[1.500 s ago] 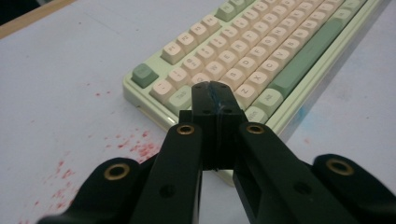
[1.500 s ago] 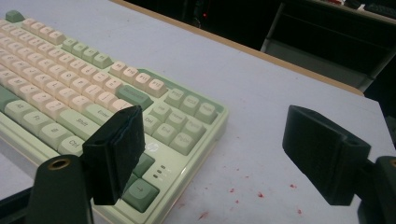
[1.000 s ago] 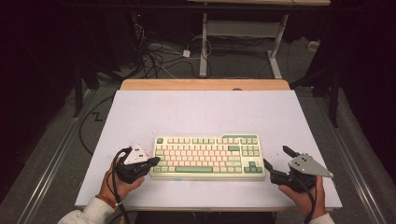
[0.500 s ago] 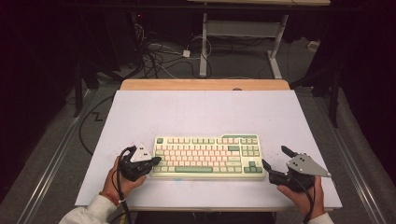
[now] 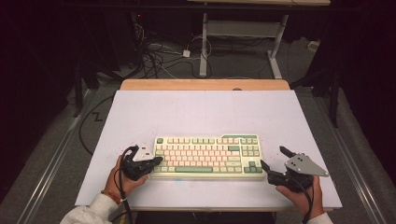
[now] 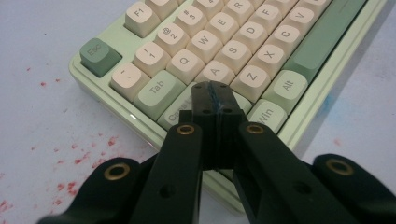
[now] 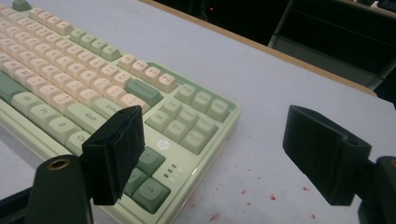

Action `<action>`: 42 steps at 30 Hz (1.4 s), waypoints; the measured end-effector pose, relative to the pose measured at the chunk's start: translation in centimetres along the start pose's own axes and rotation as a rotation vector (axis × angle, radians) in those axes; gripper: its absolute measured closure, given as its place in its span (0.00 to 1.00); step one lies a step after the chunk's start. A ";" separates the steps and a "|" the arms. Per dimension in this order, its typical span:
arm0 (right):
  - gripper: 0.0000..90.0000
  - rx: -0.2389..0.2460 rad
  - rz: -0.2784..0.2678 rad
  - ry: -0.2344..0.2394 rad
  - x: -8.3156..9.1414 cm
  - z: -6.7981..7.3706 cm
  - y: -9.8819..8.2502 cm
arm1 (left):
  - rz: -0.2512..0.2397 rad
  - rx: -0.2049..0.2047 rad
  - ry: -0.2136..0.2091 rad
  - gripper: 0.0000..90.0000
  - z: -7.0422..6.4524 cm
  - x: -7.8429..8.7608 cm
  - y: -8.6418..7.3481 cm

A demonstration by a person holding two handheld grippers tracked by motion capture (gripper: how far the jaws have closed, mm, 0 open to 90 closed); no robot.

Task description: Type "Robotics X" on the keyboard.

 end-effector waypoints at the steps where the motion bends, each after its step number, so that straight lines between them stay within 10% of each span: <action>1: 0.23 -0.003 -0.003 0.001 0.0 0.0 0.1 | -0.001 0.000 0.001 0.98 0.0 0.0 0.0; 15: 0.23 0.011 -0.028 0.062 -1.2 1.1 2.6 | -0.005 0.008 -0.006 0.98 0.0 0.0 0.0; 30: 0.32 0.020 -0.030 0.246 -3.7 5.2 5.9 | -0.007 0.008 -0.005 0.98 0.0 -0.1 -0.1; 42: 0.71 0.055 0.009 0.357 -6.1 8.6 7.2 | -0.009 0.009 -0.004 0.98 0.0 -0.1 -0.1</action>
Point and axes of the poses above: each handheld gripper's, and its own axes: x roughly backward along the jaws, y roughly out of its top, z roughly to its left, the point moved 9 cm from there along -x, roughly forward along the jaws, and after that the axes turned 7 degrees about y, right-handed, at the moved point
